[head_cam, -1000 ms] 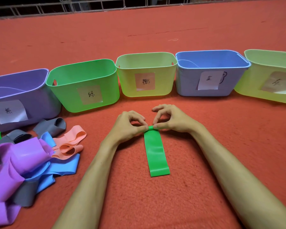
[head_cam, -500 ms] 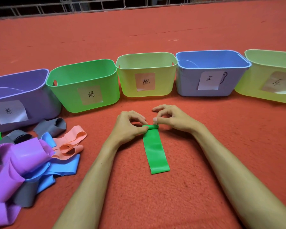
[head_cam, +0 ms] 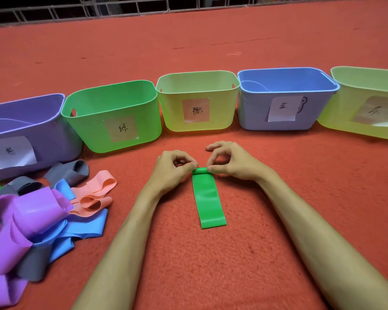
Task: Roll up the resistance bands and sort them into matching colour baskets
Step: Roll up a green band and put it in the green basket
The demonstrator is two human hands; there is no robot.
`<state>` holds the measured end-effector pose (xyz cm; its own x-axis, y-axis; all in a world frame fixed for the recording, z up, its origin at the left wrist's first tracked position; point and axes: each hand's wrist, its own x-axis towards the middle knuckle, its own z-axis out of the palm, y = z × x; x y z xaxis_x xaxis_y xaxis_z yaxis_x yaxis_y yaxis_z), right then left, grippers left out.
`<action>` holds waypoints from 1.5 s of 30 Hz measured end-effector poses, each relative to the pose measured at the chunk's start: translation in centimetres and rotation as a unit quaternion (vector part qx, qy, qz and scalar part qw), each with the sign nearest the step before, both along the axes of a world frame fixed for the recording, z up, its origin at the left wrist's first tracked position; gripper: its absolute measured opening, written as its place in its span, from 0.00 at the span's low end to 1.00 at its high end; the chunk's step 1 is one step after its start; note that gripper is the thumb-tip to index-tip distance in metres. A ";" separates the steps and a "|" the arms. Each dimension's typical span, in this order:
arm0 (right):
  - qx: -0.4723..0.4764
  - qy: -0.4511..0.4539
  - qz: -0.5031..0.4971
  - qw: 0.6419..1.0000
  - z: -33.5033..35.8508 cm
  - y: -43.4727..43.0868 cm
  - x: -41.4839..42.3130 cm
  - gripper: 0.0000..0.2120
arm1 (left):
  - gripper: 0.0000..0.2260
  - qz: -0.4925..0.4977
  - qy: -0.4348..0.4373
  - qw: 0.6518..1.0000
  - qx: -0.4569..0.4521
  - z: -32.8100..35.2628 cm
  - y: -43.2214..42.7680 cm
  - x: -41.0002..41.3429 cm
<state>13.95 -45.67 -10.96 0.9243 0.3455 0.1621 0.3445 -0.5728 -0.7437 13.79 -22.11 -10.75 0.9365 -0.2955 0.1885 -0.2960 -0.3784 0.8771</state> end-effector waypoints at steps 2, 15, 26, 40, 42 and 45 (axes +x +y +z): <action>0.001 0.000 0.001 1.000 0.0 0.0 0.0 0.05 | 0.04 0.010 0.000 1.000 0.005 -0.2 0.0 0.1; 0.027 0.045 0.002 0.999 1.0 0.0 -0.5 0.04 | 0.08 -0.035 0.005 0.999 0.032 0.7 0.4 -0.3; 0.062 0.082 -0.001 0.995 1.5 0.3 -0.7 0.10 | 0.05 -0.044 -0.007 0.997 0.061 0.7 0.5 -0.5; 0.028 0.015 -0.017 0.999 0.2 0.1 -0.1 0.04 | 0.08 -0.001 -0.031 0.999 0.012 0.1 0.0 -0.6; 0.026 0.014 -0.016 0.999 0.1 0.1 -0.1 0.04 | 0.08 -0.010 -0.021 1.000 0.013 0.1 0.0 -0.5; 0.018 0.011 -0.015 1.000 0.2 0.0 -0.1 0.04 | 0.03 -0.005 -0.006 1.000 0.004 0.2 0.0 -0.4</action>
<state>13.90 -45.66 -10.79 0.9376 0.3120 0.1532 0.3108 -0.5554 -0.7713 13.42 -22.08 -10.57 0.9311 -0.3069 0.1972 -0.3105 -0.3831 0.8700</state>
